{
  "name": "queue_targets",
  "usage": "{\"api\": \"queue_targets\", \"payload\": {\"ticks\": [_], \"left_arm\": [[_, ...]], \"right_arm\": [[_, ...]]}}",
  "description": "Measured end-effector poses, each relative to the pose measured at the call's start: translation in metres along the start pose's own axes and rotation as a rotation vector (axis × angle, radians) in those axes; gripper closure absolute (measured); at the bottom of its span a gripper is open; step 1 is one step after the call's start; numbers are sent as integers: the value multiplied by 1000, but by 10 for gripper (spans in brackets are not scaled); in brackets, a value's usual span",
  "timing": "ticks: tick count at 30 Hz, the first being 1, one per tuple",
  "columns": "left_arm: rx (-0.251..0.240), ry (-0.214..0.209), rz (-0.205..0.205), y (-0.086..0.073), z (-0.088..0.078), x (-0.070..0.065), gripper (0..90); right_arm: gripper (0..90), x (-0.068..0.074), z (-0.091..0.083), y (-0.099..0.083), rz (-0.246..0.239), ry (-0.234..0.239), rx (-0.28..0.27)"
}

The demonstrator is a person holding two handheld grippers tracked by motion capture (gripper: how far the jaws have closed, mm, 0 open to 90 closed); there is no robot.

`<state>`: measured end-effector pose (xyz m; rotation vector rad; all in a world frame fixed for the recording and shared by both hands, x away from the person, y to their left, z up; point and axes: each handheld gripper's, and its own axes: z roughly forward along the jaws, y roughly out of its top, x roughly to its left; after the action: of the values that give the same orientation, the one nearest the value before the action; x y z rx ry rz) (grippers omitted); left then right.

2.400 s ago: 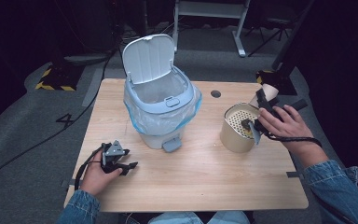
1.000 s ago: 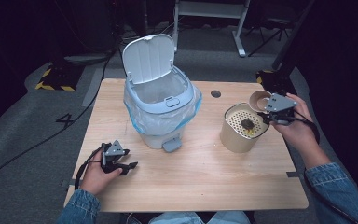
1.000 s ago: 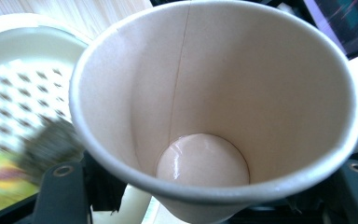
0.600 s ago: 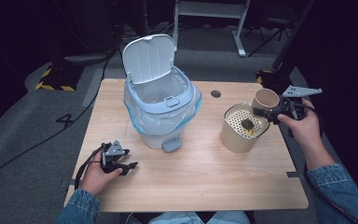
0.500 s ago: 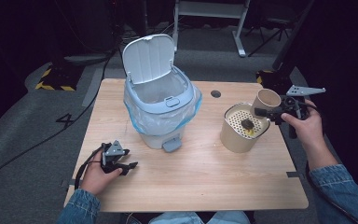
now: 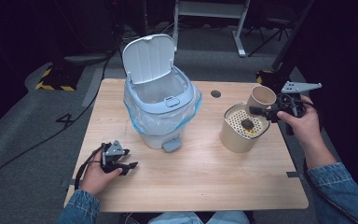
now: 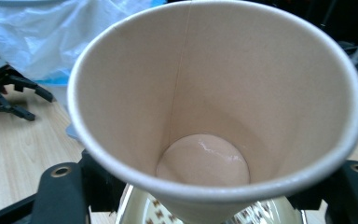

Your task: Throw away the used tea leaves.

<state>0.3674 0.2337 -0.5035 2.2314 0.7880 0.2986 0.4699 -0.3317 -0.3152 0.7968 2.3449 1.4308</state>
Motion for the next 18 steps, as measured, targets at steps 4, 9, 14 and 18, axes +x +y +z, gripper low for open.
{"api": "queue_targets", "payload": {"ticks": [4, 9, 14, 18], "left_arm": [[0, 1, 1, 0, 0, 0, 352], [0, -1, 0, 0, 0, 0, 351], [0, 1, 2, 0, 0, 0, 351], [1, -1, 0, 0, 0, 0, 351]], "right_arm": [[293, 6, 7, 18, -34, 17, 7], [293, 15, 18, 41, -71, 54, -10], [293, 23, 31, 63, -110, 95, -5], [293, 29, 40, 75, -131, 125, -6]]}}
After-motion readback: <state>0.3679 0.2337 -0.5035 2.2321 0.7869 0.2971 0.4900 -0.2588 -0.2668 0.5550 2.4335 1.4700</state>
